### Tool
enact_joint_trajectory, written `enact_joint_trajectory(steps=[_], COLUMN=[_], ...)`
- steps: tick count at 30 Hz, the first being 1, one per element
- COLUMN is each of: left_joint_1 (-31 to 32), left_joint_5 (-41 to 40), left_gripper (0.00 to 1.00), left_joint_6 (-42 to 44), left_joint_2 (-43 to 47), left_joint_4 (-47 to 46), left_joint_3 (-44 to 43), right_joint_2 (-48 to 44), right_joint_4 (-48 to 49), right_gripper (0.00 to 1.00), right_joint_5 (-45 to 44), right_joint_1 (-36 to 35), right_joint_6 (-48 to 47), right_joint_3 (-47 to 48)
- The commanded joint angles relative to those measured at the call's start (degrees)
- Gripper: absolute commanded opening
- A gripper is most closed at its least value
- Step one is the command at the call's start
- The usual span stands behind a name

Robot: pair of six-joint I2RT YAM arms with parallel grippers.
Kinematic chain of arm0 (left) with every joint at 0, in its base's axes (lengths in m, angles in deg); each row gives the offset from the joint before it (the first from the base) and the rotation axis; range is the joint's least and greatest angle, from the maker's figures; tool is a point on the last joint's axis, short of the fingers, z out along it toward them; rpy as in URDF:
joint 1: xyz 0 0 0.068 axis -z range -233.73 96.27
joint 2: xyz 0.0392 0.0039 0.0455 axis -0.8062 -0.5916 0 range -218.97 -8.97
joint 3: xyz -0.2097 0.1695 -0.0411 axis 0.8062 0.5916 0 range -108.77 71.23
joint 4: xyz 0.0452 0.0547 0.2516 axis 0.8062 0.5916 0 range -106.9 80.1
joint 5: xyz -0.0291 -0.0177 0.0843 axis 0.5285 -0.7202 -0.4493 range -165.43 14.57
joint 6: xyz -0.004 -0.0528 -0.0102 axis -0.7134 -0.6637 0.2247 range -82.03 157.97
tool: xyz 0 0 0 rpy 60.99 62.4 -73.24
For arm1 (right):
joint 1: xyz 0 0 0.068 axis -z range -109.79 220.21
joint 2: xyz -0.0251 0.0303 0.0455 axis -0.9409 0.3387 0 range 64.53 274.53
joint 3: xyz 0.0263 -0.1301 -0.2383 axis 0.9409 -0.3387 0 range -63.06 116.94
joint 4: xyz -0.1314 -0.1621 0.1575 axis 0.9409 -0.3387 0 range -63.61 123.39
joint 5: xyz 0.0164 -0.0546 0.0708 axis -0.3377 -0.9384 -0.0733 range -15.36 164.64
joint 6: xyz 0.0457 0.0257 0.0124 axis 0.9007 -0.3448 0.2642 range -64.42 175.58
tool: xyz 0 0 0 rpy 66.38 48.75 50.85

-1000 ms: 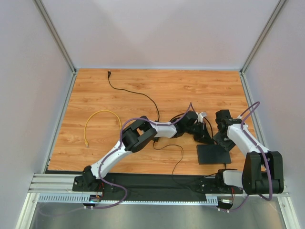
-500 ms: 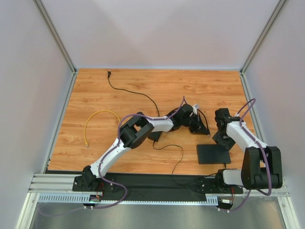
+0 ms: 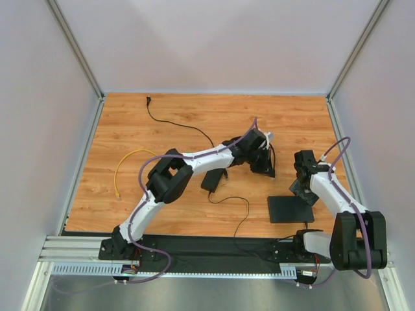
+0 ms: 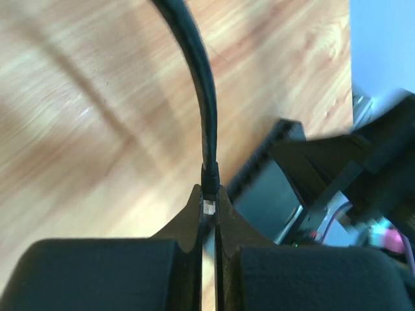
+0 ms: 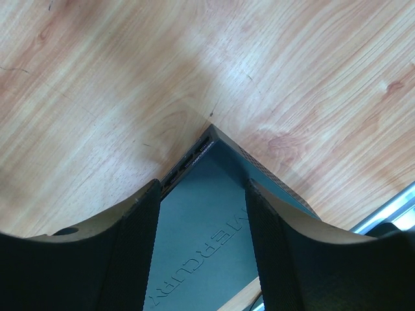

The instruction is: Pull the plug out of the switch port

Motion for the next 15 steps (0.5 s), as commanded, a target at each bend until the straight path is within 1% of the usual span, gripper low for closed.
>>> enact_joint_trajectory(steps=[1, 2, 3, 5, 6, 7, 8, 10, 11, 12, 15], left_joint_1=[-0.45, -0.53, -0.88, -1.41, -2.20, -2.99, -3.61, -5.80, -6.59, -7.47, -11.42], left_joint_5=[-6.59, -7.66, -9.41, -11.35, -14.23, -15.65, -17.14, -21.54, -22.95, -27.22, -32.17], left_gripper=[0.00, 0.00, 0.00, 0.00, 0.00, 0.00, 0.00, 0.00, 0.00, 0.00, 0.00], left_joint_6=[14.01, 15.51, 18.22, 20.26, 21.67, 22.20, 22.73, 24.57, 25.02, 25.37, 26.51], left_joint_2=[12.54, 16.04, 17.81, 21.68, 25.62, 27.74, 32.29, 37.06, 41.43, 43.48, 51.13], left_joint_4=[12.84, 16.25, 17.77, 20.75, 24.16, 25.68, 28.48, 30.60, 33.40, 34.90, 39.83], left_joint_3=[-2.82, -2.12, -1.60, -0.02, 2.34, 3.93, 7.51, 11.48, 14.64, 15.89, 21.25], right_joint_2=[2.96, 3.41, 3.59, 3.42, 2.98, 1.84, 1.14, -0.79, -1.15, -1.68, -2.30], right_joint_4=[4.13, 4.22, 4.31, 4.48, 4.66, 4.83, 5.18, 5.54, 5.80, 5.98, 6.24], right_gripper=[0.57, 0.57, 0.57, 0.57, 0.57, 0.57, 0.57, 0.57, 0.57, 0.57, 0.57], right_joint_5=[3.95, 4.04, 4.13, 4.22, 4.39, 4.48, 4.48, 4.39, 4.31, 4.39, 4.74], right_joint_1=[-0.09, 0.00, -0.09, 0.00, 0.00, -0.09, 0.00, 0.00, -0.09, 0.00, 0.00], right_joint_6=[0.34, 0.07, -0.37, -0.37, -0.37, -0.46, -0.46, -0.37, -0.46, -0.37, -0.63], right_joint_3=[-1.49, -1.31, -1.22, -1.39, -1.57, -2.01, -2.36, -2.89, -3.32, -3.50, -3.68])
